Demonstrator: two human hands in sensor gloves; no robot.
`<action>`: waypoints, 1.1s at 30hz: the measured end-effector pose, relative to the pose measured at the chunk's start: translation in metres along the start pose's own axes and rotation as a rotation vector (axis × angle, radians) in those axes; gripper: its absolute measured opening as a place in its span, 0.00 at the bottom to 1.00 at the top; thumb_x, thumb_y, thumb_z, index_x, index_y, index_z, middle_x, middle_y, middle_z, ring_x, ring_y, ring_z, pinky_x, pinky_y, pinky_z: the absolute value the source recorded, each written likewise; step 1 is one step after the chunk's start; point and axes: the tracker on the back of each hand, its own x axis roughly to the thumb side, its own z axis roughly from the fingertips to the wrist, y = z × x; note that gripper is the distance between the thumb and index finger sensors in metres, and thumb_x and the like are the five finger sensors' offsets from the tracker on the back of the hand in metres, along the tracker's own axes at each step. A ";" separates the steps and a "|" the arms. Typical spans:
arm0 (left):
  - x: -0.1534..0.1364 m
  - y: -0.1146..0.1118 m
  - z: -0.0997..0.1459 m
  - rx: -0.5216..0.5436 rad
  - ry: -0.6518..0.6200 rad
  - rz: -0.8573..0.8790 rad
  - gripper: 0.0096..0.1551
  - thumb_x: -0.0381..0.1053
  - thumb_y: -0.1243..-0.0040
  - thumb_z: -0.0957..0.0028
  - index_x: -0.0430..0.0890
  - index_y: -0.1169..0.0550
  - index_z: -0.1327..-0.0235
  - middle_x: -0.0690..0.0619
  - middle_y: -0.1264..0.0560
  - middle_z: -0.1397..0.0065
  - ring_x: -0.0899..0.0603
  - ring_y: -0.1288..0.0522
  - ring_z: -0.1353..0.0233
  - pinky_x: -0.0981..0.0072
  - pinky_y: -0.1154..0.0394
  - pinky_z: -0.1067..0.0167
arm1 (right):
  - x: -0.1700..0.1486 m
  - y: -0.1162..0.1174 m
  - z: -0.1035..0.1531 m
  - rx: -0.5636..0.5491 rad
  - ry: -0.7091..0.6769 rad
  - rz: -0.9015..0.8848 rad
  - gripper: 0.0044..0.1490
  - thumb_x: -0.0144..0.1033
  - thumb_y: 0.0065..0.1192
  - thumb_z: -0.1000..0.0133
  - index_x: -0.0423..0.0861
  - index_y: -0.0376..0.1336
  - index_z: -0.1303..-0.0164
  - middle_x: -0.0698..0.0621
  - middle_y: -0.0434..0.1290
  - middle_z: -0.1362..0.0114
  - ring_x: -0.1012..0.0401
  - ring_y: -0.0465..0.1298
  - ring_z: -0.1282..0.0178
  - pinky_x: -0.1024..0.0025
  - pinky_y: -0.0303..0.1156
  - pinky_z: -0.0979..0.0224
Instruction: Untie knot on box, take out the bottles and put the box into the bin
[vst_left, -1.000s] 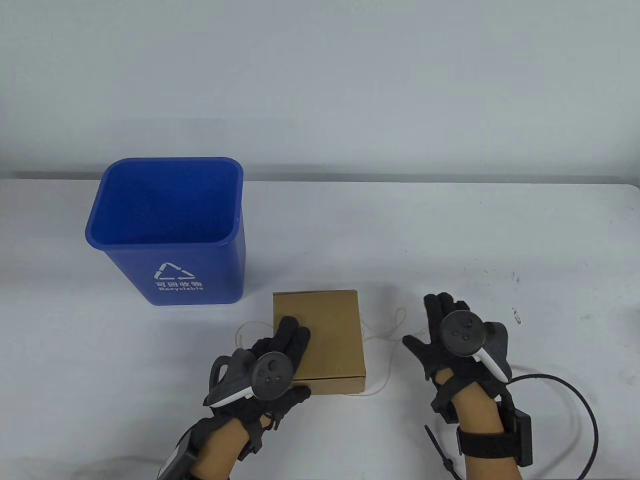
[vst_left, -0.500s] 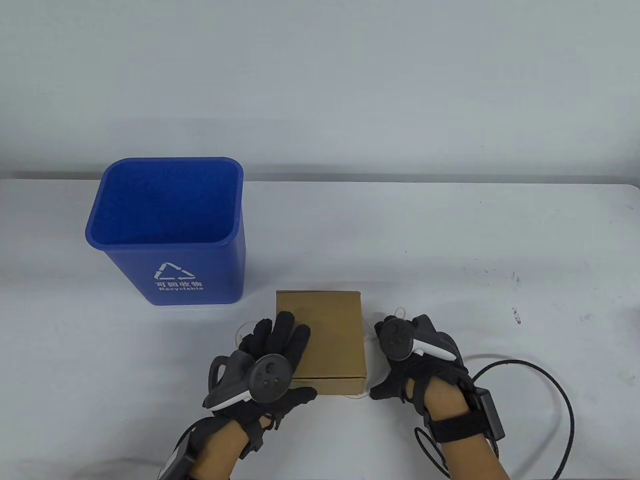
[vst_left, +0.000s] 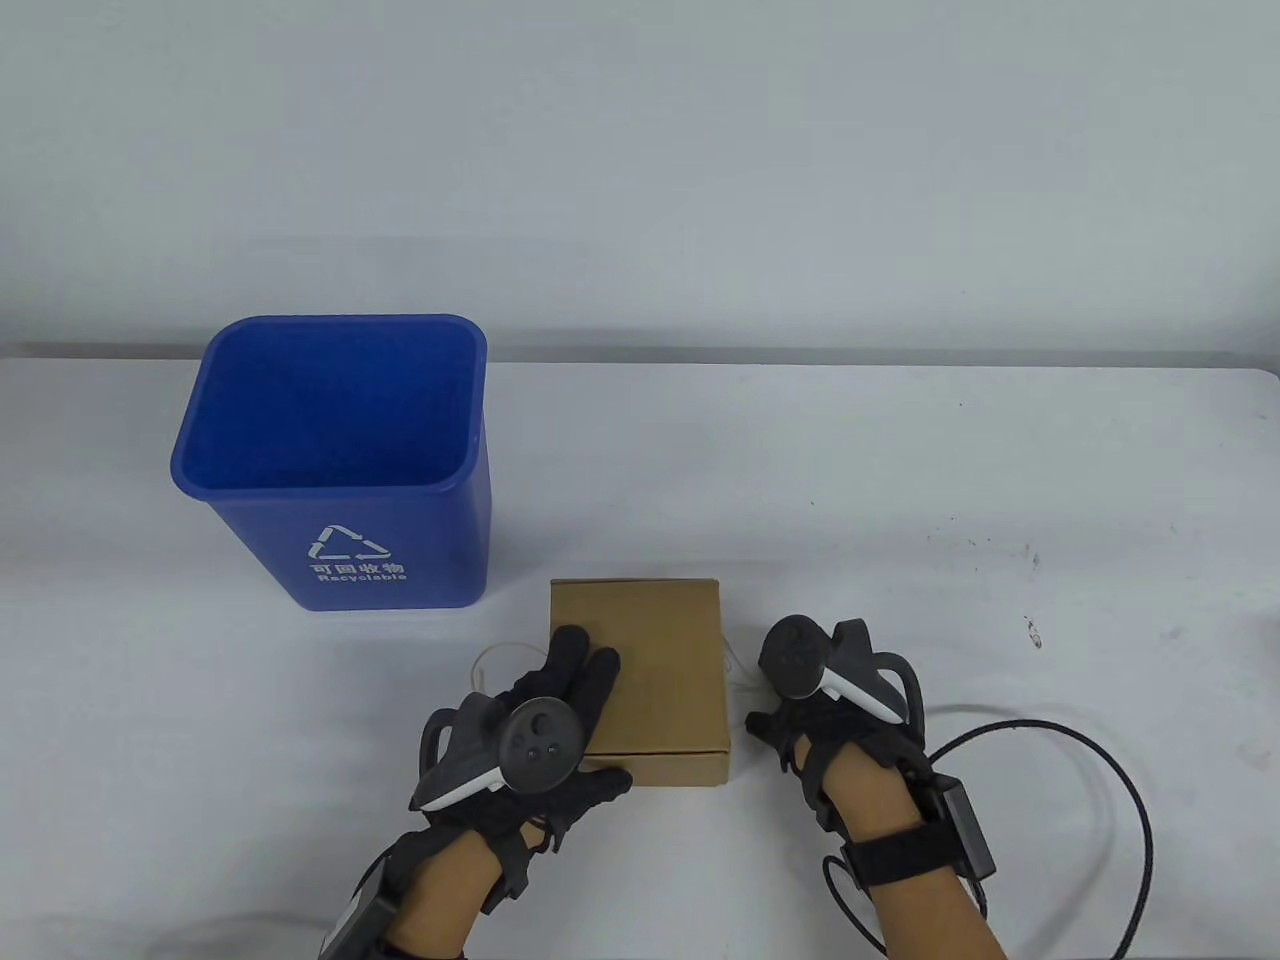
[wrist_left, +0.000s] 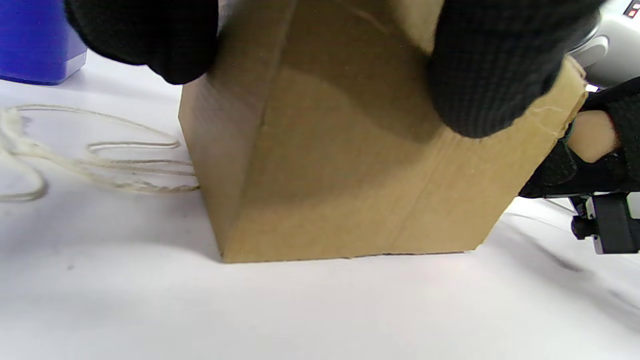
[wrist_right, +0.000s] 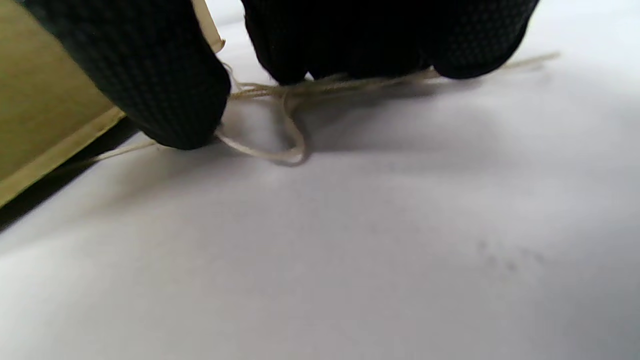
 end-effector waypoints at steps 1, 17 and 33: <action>0.000 0.000 0.000 -0.001 0.000 0.001 0.64 0.70 0.36 0.50 0.56 0.63 0.19 0.44 0.70 0.17 0.18 0.36 0.23 0.26 0.38 0.29 | 0.003 -0.001 0.000 -0.017 0.010 0.022 0.37 0.48 0.69 0.47 0.44 0.61 0.31 0.45 0.65 0.29 0.46 0.67 0.36 0.51 0.68 0.38; -0.004 -0.001 0.000 0.040 -0.007 0.029 0.64 0.70 0.35 0.51 0.57 0.62 0.19 0.46 0.69 0.16 0.18 0.36 0.23 0.26 0.37 0.29 | 0.027 0.006 0.002 -0.081 -0.048 0.186 0.25 0.39 0.67 0.47 0.40 0.68 0.44 0.43 0.74 0.46 0.50 0.76 0.52 0.57 0.75 0.50; -0.007 -0.001 0.000 0.073 -0.004 0.053 0.64 0.70 0.35 0.51 0.56 0.61 0.18 0.46 0.68 0.16 0.18 0.36 0.24 0.27 0.37 0.29 | 0.026 0.023 0.042 -0.069 -0.185 0.247 0.26 0.40 0.64 0.47 0.40 0.65 0.44 0.43 0.73 0.48 0.52 0.76 0.53 0.58 0.74 0.51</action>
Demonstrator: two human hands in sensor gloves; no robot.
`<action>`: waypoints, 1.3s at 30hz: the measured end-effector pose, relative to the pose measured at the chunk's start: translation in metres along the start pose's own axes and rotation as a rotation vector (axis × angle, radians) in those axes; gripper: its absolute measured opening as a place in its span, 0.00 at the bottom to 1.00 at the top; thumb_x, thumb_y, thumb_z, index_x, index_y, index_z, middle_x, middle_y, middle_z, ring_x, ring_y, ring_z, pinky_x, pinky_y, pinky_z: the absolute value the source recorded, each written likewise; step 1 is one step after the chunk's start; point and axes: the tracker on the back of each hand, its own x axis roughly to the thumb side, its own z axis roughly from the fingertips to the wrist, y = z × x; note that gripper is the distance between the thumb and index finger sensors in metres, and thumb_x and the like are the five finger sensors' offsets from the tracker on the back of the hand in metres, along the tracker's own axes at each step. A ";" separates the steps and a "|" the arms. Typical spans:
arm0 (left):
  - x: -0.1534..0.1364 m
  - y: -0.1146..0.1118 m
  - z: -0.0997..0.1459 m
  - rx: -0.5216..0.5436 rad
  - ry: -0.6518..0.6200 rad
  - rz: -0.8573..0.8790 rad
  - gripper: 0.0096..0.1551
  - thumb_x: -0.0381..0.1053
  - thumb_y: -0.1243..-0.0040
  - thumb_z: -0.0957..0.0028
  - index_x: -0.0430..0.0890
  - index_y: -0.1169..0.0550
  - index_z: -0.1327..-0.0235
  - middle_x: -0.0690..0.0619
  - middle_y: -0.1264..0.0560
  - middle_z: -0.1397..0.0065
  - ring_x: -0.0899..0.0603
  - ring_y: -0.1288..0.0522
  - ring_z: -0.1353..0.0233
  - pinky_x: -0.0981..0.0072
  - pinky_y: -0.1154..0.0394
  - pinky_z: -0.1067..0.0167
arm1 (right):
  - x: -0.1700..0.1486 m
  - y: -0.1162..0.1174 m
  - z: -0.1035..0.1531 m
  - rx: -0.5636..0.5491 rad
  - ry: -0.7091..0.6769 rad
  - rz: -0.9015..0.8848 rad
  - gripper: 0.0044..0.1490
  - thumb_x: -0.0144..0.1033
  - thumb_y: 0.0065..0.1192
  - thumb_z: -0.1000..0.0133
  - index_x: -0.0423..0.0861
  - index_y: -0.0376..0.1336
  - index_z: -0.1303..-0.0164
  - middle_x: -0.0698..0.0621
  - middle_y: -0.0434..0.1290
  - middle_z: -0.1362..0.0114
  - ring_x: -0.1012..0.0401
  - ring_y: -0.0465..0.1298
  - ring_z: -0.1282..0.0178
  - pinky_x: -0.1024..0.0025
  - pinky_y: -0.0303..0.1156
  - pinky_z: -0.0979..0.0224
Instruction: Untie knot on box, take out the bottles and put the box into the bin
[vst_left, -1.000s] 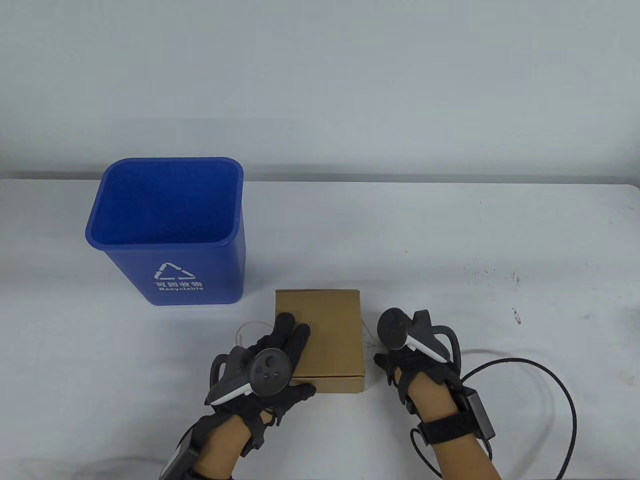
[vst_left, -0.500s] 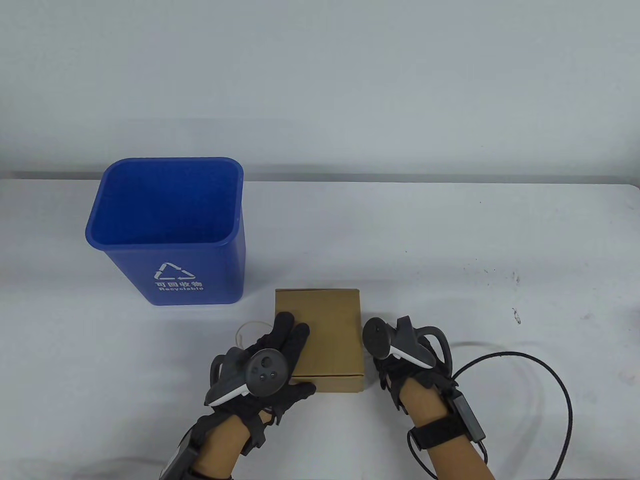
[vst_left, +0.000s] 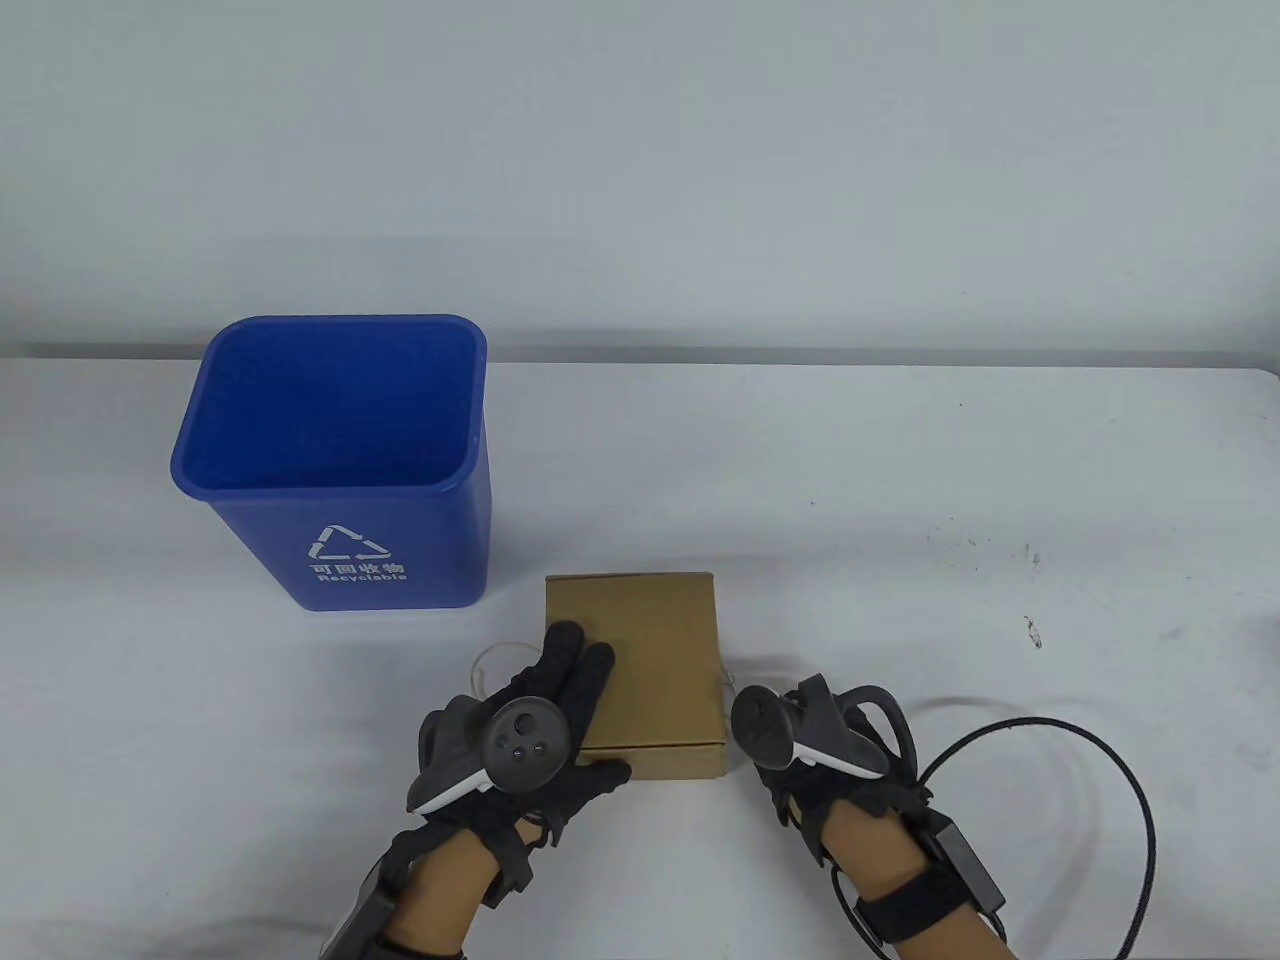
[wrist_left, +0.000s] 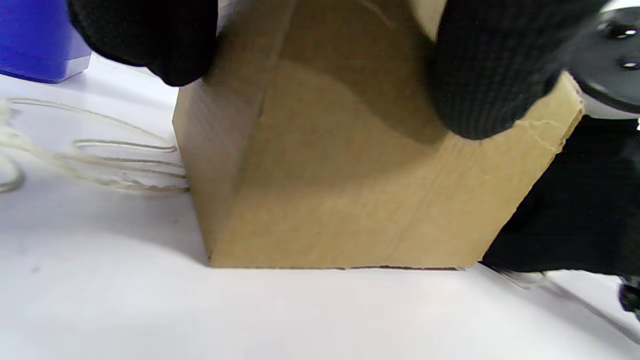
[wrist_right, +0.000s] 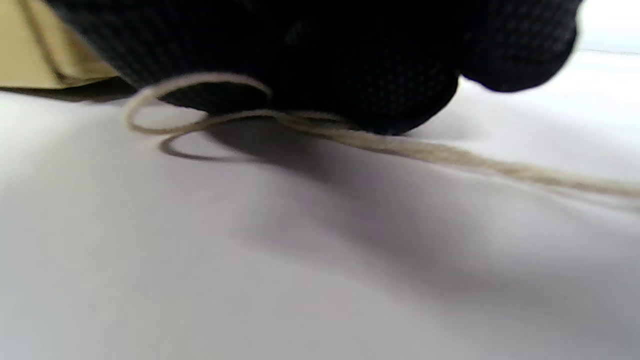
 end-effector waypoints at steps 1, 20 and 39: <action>0.000 0.000 0.000 -0.001 0.001 -0.002 0.64 0.70 0.35 0.51 0.56 0.61 0.18 0.46 0.68 0.16 0.17 0.36 0.24 0.26 0.37 0.30 | 0.002 0.001 0.004 0.003 -0.010 0.003 0.26 0.40 0.64 0.47 0.40 0.65 0.44 0.43 0.73 0.48 0.52 0.76 0.53 0.58 0.74 0.51; -0.004 0.002 -0.003 0.006 0.013 0.017 0.63 0.70 0.35 0.51 0.56 0.61 0.18 0.46 0.68 0.16 0.17 0.36 0.24 0.26 0.37 0.29 | 0.054 0.001 0.022 0.062 -0.192 0.084 0.25 0.40 0.65 0.47 0.40 0.66 0.45 0.44 0.74 0.47 0.52 0.77 0.53 0.57 0.76 0.51; -0.003 0.002 -0.005 -0.012 0.010 0.020 0.63 0.70 0.36 0.50 0.56 0.61 0.18 0.46 0.69 0.16 0.16 0.37 0.24 0.25 0.38 0.29 | 0.108 0.000 0.023 0.037 -0.361 0.136 0.25 0.41 0.66 0.47 0.41 0.67 0.45 0.45 0.75 0.47 0.52 0.77 0.52 0.57 0.76 0.49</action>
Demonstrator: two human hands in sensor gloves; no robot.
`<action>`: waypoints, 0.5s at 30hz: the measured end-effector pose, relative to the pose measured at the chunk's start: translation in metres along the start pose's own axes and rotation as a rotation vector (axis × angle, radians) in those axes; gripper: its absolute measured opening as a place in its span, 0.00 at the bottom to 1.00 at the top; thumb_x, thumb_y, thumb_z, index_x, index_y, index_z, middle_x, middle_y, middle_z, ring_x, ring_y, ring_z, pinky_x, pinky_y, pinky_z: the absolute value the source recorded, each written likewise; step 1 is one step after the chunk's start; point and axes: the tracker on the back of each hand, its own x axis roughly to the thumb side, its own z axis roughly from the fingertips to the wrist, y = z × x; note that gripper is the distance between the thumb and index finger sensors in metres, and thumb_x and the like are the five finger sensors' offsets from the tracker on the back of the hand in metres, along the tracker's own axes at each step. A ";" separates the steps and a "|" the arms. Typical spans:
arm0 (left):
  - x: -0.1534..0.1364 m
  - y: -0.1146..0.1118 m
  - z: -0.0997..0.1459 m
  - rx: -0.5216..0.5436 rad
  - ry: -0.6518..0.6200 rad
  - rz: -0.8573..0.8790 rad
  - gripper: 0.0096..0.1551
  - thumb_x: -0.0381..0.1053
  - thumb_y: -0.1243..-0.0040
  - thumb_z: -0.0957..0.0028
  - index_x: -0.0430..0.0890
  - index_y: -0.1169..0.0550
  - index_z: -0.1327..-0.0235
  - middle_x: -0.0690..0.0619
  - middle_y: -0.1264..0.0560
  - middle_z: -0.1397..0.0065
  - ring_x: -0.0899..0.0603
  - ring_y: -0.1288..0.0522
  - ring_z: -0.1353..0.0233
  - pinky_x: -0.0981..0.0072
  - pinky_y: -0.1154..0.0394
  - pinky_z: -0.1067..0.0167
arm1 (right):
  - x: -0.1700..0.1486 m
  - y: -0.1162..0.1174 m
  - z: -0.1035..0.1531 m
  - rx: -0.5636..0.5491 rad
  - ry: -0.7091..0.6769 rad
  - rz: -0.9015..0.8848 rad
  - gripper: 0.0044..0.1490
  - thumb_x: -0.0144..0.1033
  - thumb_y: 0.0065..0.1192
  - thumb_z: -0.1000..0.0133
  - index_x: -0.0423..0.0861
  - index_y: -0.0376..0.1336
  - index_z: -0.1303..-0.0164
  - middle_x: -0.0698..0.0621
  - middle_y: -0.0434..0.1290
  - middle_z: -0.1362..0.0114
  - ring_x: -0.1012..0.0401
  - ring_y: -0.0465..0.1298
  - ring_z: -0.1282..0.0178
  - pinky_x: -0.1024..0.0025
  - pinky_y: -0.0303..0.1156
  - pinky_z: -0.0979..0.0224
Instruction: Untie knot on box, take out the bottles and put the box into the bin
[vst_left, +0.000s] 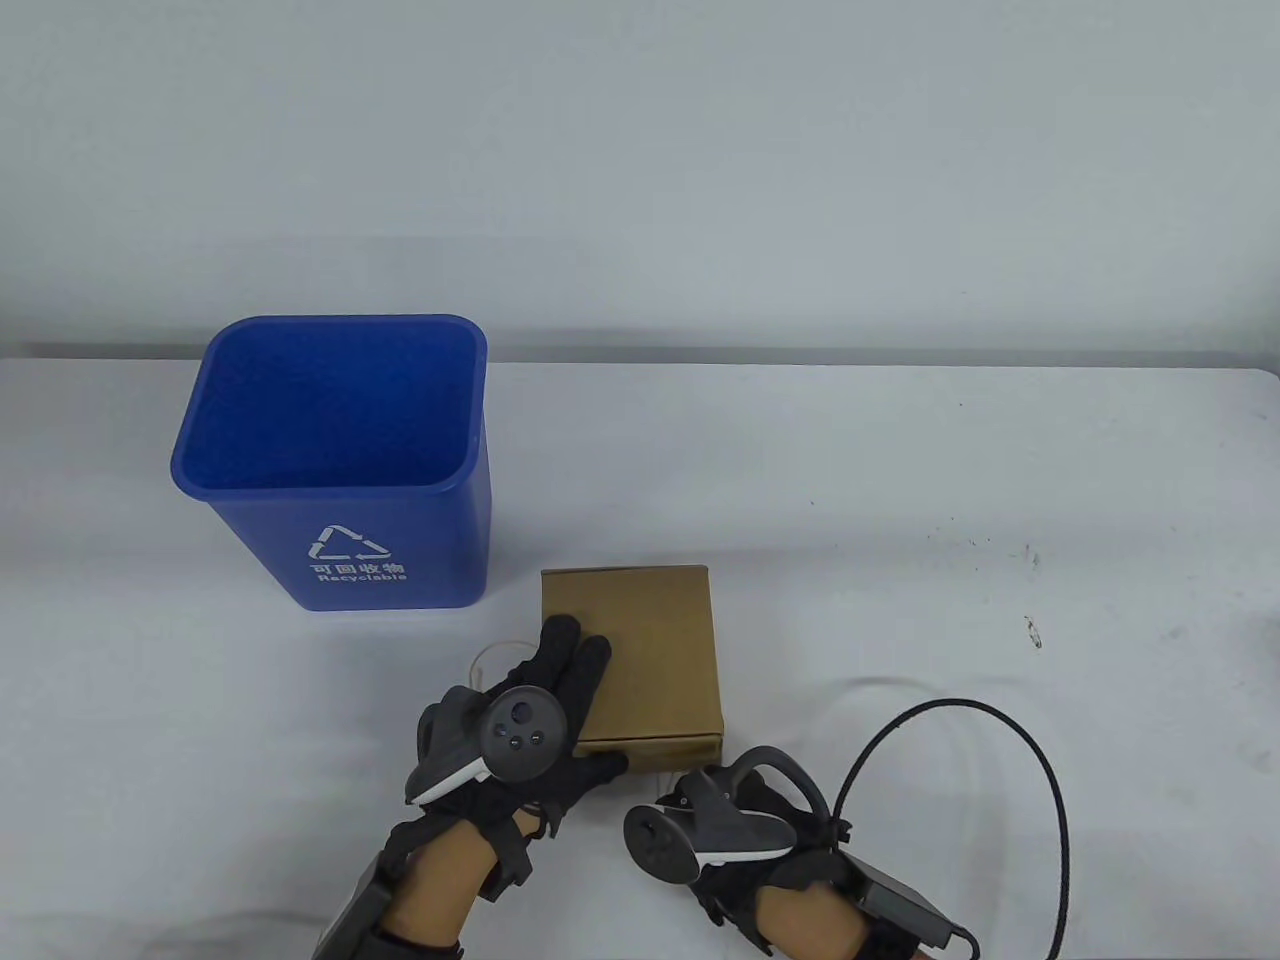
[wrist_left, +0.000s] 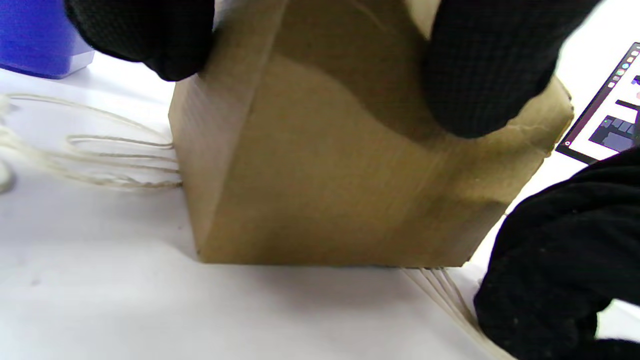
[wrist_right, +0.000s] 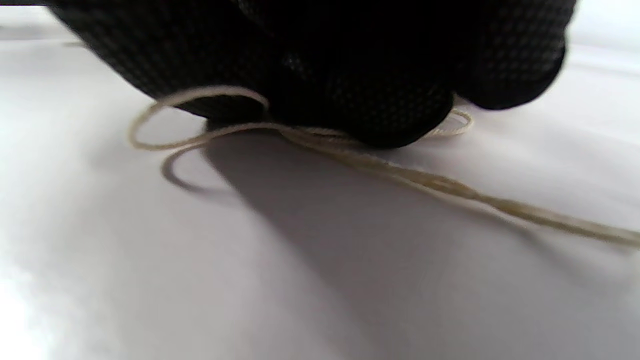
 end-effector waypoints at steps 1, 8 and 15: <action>0.000 0.000 0.000 -0.001 0.000 0.001 0.63 0.69 0.36 0.50 0.56 0.61 0.18 0.46 0.69 0.16 0.16 0.37 0.24 0.25 0.38 0.29 | 0.004 -0.001 -0.003 -0.001 -0.010 0.000 0.25 0.41 0.66 0.47 0.41 0.67 0.45 0.45 0.75 0.47 0.52 0.77 0.52 0.57 0.76 0.49; 0.001 -0.001 -0.001 -0.009 0.000 0.006 0.63 0.69 0.36 0.50 0.56 0.62 0.18 0.46 0.69 0.16 0.16 0.38 0.24 0.25 0.39 0.29 | 0.024 -0.007 -0.019 -0.015 -0.061 -0.012 0.25 0.41 0.66 0.47 0.41 0.67 0.45 0.45 0.75 0.47 0.52 0.78 0.52 0.57 0.76 0.49; 0.001 -0.001 -0.001 -0.014 -0.005 0.009 0.63 0.69 0.35 0.50 0.56 0.62 0.18 0.46 0.70 0.16 0.16 0.38 0.24 0.25 0.39 0.29 | 0.036 -0.012 -0.031 -0.034 -0.089 -0.009 0.25 0.41 0.65 0.47 0.41 0.67 0.44 0.45 0.75 0.47 0.52 0.77 0.52 0.57 0.76 0.48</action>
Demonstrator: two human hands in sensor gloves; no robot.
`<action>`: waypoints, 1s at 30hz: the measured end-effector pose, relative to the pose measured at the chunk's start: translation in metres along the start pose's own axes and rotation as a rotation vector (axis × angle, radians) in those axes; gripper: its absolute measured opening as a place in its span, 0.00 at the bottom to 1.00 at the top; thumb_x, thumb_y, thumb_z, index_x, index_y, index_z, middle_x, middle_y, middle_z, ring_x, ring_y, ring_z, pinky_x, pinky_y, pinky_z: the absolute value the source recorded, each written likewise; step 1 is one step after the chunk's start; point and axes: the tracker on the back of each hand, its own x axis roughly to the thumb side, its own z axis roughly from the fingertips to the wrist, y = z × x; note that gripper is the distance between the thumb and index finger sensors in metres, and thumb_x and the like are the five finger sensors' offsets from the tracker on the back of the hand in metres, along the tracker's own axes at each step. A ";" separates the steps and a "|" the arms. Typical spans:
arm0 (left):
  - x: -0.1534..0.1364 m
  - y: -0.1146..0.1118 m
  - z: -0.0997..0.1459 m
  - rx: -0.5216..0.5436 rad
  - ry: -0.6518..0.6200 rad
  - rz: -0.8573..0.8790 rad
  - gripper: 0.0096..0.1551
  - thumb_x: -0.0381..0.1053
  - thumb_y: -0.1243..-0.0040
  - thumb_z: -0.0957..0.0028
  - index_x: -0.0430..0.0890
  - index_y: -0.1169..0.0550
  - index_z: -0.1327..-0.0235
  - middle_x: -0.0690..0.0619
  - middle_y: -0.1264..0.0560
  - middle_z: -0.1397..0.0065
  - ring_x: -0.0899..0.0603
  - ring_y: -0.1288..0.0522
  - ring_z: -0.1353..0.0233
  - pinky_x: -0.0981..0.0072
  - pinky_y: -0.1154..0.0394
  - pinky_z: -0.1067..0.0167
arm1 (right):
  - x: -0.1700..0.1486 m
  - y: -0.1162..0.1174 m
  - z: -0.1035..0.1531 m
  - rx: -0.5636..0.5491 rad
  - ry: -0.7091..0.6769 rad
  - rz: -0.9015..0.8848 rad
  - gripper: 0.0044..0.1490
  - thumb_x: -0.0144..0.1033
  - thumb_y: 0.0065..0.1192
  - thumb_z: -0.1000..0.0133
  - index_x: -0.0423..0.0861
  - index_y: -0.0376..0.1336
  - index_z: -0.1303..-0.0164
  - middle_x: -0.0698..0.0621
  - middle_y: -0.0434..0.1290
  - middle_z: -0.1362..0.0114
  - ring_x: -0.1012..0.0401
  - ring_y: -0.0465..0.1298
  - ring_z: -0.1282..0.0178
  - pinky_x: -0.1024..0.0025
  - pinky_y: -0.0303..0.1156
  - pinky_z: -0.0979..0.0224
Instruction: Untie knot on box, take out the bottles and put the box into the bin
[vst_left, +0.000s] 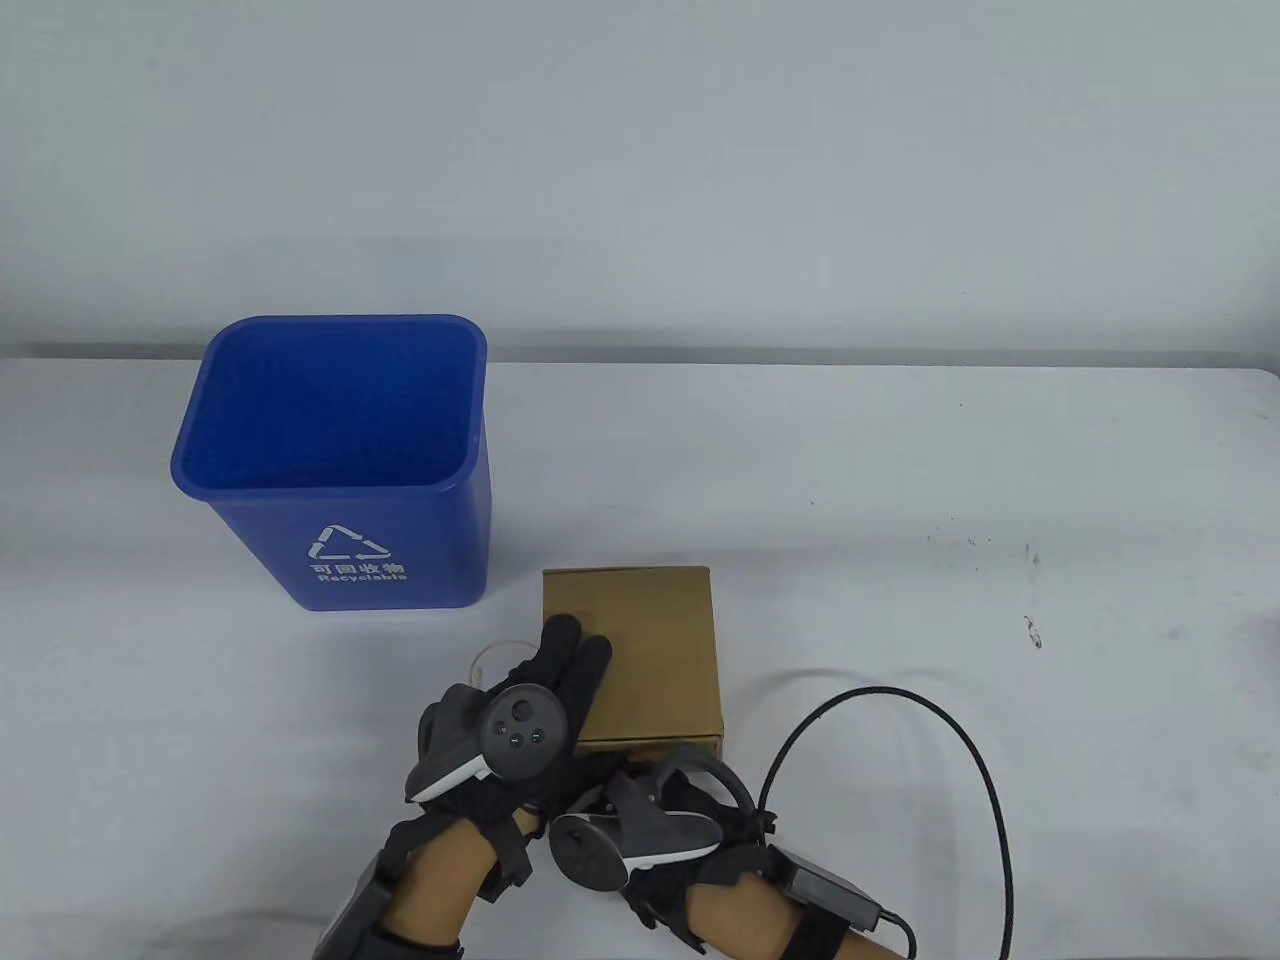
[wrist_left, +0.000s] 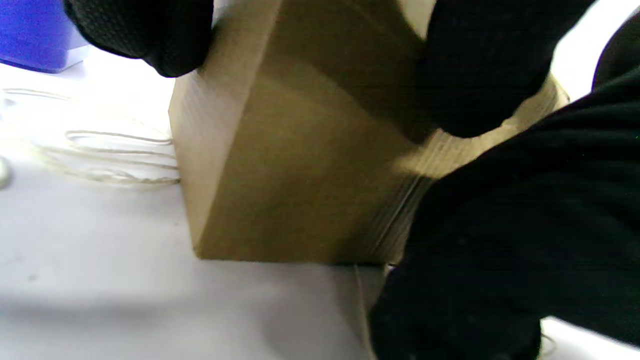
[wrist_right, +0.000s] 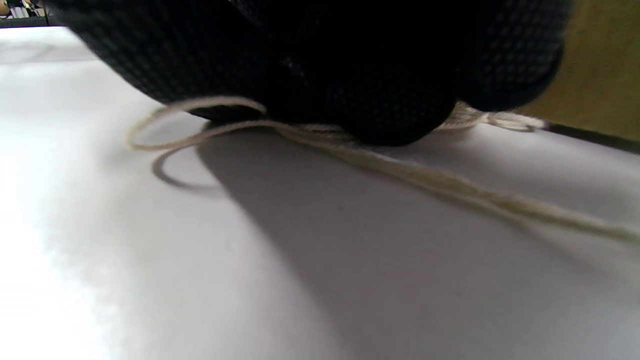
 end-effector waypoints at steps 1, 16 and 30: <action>0.000 0.000 0.000 0.002 -0.003 0.000 0.63 0.69 0.35 0.50 0.56 0.62 0.18 0.46 0.70 0.16 0.16 0.38 0.24 0.25 0.39 0.29 | 0.000 0.000 0.000 -0.002 -0.001 -0.001 0.25 0.41 0.65 0.47 0.41 0.67 0.44 0.45 0.75 0.47 0.52 0.77 0.52 0.57 0.76 0.48; -0.001 0.000 0.000 0.007 -0.012 -0.008 0.63 0.69 0.35 0.50 0.56 0.61 0.18 0.46 0.69 0.16 0.16 0.38 0.24 0.25 0.39 0.29 | -0.060 -0.073 0.080 -0.545 -0.021 -0.333 0.25 0.46 0.64 0.46 0.46 0.74 0.45 0.47 0.80 0.43 0.51 0.81 0.51 0.58 0.78 0.50; 0.001 0.000 0.001 0.027 -0.016 -0.036 0.63 0.69 0.35 0.51 0.55 0.60 0.17 0.45 0.68 0.15 0.16 0.37 0.25 0.25 0.39 0.29 | -0.106 -0.020 0.041 -0.384 0.081 -0.366 0.55 0.60 0.53 0.44 0.46 0.35 0.19 0.39 0.27 0.18 0.32 0.28 0.22 0.25 0.38 0.30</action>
